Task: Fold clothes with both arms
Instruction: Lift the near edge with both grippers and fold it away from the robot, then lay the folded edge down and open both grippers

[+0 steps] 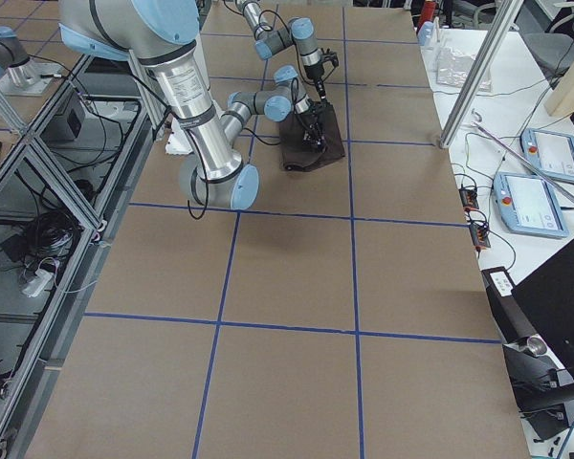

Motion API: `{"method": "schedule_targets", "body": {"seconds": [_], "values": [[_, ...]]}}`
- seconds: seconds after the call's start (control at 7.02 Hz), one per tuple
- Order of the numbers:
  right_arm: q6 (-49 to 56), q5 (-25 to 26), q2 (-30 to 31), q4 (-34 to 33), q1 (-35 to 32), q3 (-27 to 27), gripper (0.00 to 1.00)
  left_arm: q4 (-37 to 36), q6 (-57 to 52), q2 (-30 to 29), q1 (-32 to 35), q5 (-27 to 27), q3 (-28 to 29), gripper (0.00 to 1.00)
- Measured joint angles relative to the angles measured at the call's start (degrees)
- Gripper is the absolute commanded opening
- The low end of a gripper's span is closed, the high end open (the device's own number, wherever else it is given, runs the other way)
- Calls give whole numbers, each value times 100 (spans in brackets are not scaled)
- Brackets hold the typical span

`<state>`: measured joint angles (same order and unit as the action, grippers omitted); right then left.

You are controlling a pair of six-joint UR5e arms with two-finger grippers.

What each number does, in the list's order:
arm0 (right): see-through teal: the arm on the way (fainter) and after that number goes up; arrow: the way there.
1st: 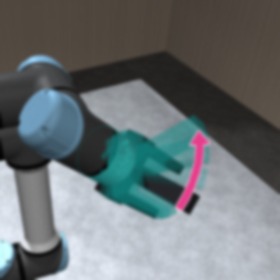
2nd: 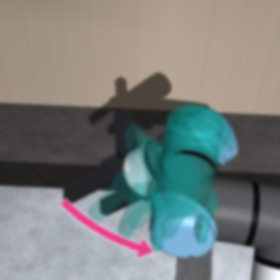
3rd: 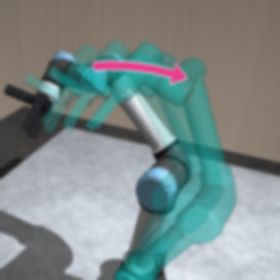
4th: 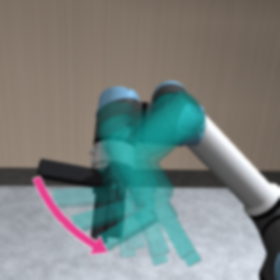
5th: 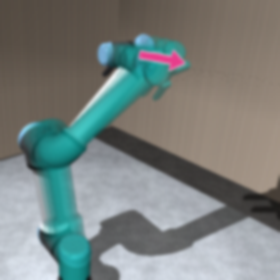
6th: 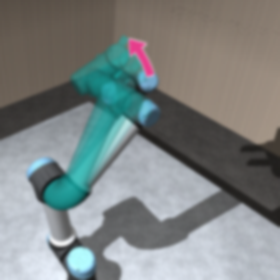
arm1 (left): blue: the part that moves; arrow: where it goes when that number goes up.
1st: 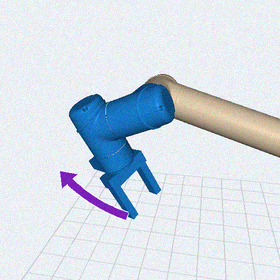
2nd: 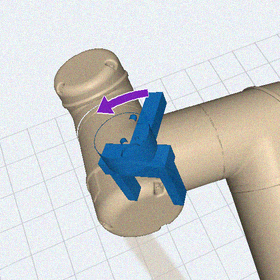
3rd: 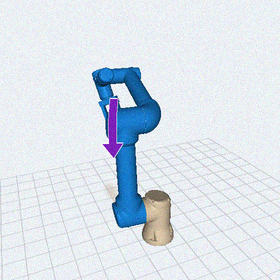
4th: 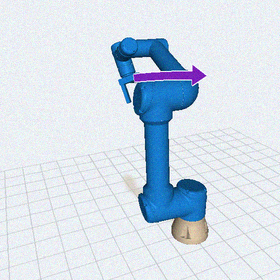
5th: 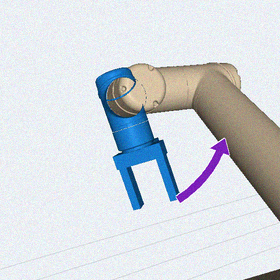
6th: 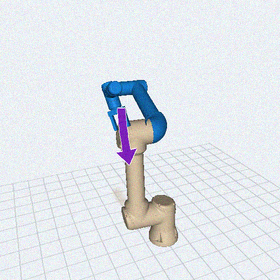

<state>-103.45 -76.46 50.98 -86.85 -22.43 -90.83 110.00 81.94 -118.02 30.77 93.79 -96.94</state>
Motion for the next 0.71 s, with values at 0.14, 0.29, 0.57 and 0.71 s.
{"method": "schedule_targets", "body": {"seconds": [0.14, 0.29, 0.57, 0.71], "values": [[28, -13, -12, 1, -23, 51, 0, 3, 3, -7, 0, -1, 75, 0], [107, -68, -15, 1, -81, 80, 0, 10, 5, -9, 0, -1, 117, 0], [313, -194, -18, 1, -201, 125, 99, 95, 5, -6, 5, -1, 143, 22], [487, -240, -20, 1, -241, 143, 100, 128, -4, -3, 10, -1, 146, 99]]}}
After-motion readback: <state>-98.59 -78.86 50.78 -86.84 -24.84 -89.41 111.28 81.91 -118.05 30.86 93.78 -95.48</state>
